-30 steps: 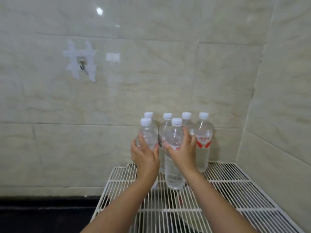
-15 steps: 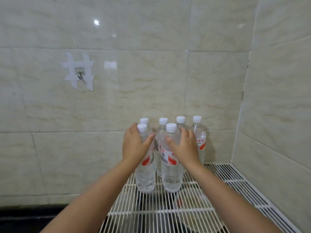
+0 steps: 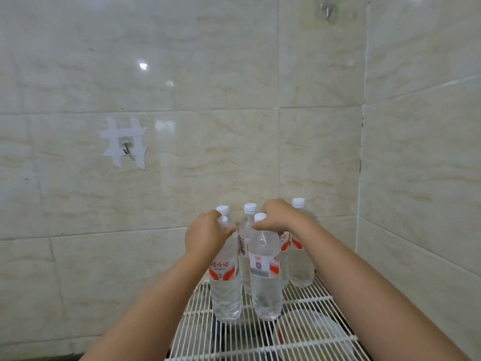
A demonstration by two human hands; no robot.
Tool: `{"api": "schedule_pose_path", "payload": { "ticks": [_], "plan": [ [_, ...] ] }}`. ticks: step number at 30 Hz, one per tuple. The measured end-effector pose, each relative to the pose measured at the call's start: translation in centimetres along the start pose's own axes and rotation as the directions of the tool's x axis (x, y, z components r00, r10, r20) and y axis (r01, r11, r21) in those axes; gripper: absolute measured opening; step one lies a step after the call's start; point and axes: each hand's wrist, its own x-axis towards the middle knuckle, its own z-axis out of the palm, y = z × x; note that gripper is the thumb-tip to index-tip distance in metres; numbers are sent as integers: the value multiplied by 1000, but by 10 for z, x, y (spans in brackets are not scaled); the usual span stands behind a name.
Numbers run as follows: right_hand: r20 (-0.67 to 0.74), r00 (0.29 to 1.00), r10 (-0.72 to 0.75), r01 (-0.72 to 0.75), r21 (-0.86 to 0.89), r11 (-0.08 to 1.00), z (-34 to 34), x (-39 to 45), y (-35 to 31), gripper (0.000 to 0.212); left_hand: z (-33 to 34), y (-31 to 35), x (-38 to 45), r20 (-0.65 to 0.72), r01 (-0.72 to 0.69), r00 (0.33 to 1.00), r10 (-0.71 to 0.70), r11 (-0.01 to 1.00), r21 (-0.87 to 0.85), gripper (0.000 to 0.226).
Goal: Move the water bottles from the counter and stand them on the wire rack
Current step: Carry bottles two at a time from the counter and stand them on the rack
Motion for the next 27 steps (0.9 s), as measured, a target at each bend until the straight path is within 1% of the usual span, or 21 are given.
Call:
{"api": "schedule_pose_path", "payload": {
  "ticks": [1, 2, 4, 5, 7, 9, 12, 15, 17, 20, 25, 27],
  "plan": [
    [82, 996, -37, 34, 39, 999, -8, -2, 2, 18, -1, -1, 0, 14, -8, 1000, 8, 1000, 21, 47],
    [149, 986, -77, 71, 43, 997, -15, -6, 2, 9, -2, -2, 1, 40, -34, 999, 31, 998, 60, 45],
    [229, 966, -122, 128, -12, 992, -25, -13, -3, 35, -3, -4, 3, 115, -113, 989, 96, 982, 152, 42],
    [255, 958, -127, 144, -48, 988, -28, -14, -7, 45, -4, -5, 4, 149, -139, 982, 113, 974, 177, 41],
    [260, 955, -143, 177, -112, 978, -25, -16, -16, 51, -7, -8, 8, 193, -156, 974, 120, 970, 187, 40],
    [222, 965, -137, 178, -176, 968, -18, -20, -21, 52, -8, -11, 10, 211, -163, 970, 123, 970, 183, 41],
    [84, 991, -105, 122, -234, 965, -2, -25, -16, 54, -6, -14, 7, 244, -163, 962, 123, 975, 153, 50],
    [-59, 993, -107, 97, -146, 985, 8, -27, -12, 40, -6, -14, 4, 199, -116, 975, 101, 991, 65, 50],
    [-113, 988, -109, 103, -62, 993, 11, -24, -12, 35, -7, -12, 5, 180, -111, 978, 105, 994, 19, 45],
    [-143, 985, -94, 97, 14, 995, 13, -19, -14, 37, -8, -11, 7, 187, -135, 974, 131, 991, 10, 43],
    [-115, 988, -100, 104, 29, 994, 14, -5, -22, 36, -10, -12, 9, 203, -132, 971, 130, 991, -5, 37],
    [-119, 989, -92, 96, 27, 995, 13, -1, -22, 36, -11, -11, 9, 213, -122, 969, 125, 992, -30, 39]
  ]
}}
